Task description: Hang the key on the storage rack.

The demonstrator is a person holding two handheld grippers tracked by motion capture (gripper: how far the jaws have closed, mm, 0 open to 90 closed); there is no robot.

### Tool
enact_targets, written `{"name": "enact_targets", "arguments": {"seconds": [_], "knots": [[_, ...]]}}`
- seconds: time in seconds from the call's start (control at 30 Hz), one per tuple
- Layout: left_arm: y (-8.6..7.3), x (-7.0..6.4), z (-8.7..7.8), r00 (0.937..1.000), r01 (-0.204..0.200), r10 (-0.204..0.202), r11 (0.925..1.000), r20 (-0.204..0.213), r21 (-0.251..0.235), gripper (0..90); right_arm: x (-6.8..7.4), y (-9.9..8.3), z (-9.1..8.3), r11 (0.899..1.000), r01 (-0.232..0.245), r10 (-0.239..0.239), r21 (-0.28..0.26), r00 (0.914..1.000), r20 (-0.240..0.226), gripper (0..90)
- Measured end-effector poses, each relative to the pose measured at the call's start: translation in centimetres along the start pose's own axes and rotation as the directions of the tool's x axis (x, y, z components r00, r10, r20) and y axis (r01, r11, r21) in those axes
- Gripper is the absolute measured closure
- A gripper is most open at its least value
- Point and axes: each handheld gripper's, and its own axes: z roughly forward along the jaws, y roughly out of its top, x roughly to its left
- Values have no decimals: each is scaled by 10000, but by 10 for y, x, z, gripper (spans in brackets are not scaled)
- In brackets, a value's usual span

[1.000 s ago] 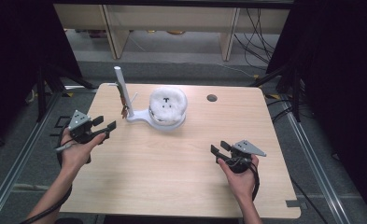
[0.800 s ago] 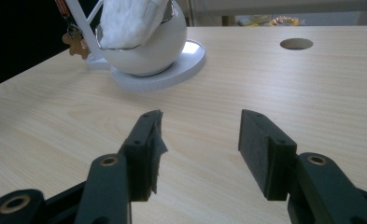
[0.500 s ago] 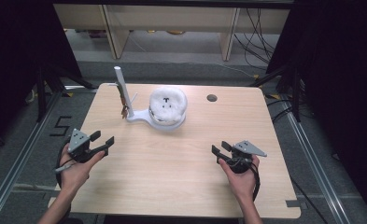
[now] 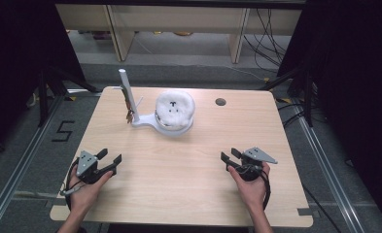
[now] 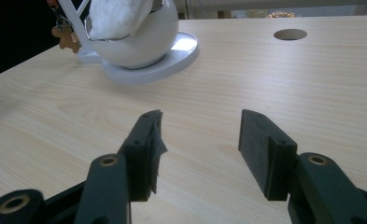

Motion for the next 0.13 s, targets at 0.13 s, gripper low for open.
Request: {"name": "enact_targets", "arguments": {"seconds": [0.13], "knots": [[-3, -2, 0, 10000, -3, 3, 10000, 21, -38, 353, -5, -1, 1, 9989, 462, -463, -80, 9989, -37, 498]]}}
